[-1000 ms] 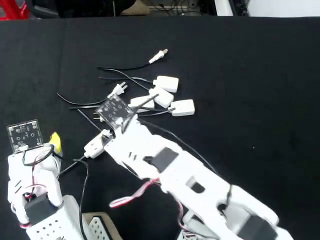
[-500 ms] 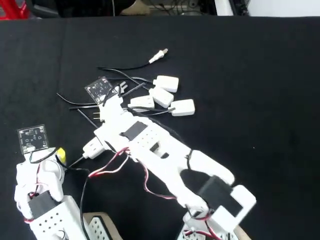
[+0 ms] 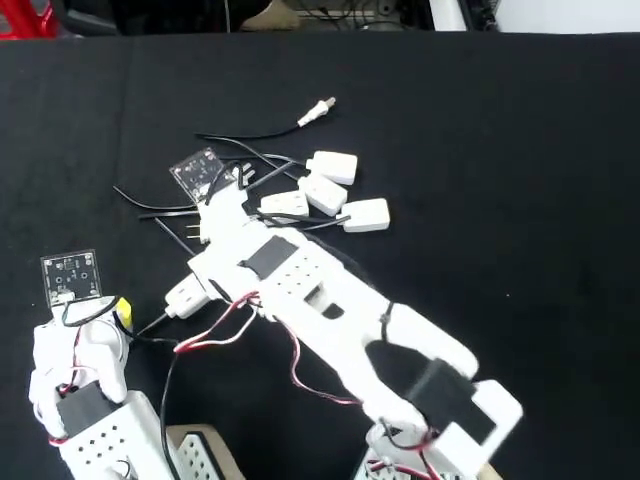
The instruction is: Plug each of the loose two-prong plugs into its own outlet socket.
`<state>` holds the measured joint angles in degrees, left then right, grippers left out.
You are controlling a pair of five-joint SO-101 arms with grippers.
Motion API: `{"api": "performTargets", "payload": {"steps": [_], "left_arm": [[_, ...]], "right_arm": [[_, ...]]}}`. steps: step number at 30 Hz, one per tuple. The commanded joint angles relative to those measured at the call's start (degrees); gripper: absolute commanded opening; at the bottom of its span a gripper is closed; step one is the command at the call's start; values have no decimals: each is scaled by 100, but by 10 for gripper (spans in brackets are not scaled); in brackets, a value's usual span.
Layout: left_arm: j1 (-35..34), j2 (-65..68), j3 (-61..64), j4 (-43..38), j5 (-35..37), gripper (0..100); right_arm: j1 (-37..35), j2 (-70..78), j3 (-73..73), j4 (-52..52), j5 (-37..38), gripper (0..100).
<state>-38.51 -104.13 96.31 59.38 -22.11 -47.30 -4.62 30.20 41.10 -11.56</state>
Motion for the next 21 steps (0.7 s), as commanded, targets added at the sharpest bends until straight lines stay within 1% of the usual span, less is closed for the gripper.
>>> {"api": "performTargets", "payload": {"steps": [1,4,13,18,21], "left_arm": [[48,9,101,-123,-44,266],[48,9,101,-114,-44,266],[48,-9,101,-26,-53,266],[57,-9,101,-35,-53,266],[251,0,101,-9,-149,266]], "right_arm": [[-316,-338,136,-290,-53,11],[-378,-180,286,-571,-53,11],[-352,409,13,-554,-53,11],[-343,435,-145,-53,-53,11],[-281,444,-171,18,-53,11]]}}
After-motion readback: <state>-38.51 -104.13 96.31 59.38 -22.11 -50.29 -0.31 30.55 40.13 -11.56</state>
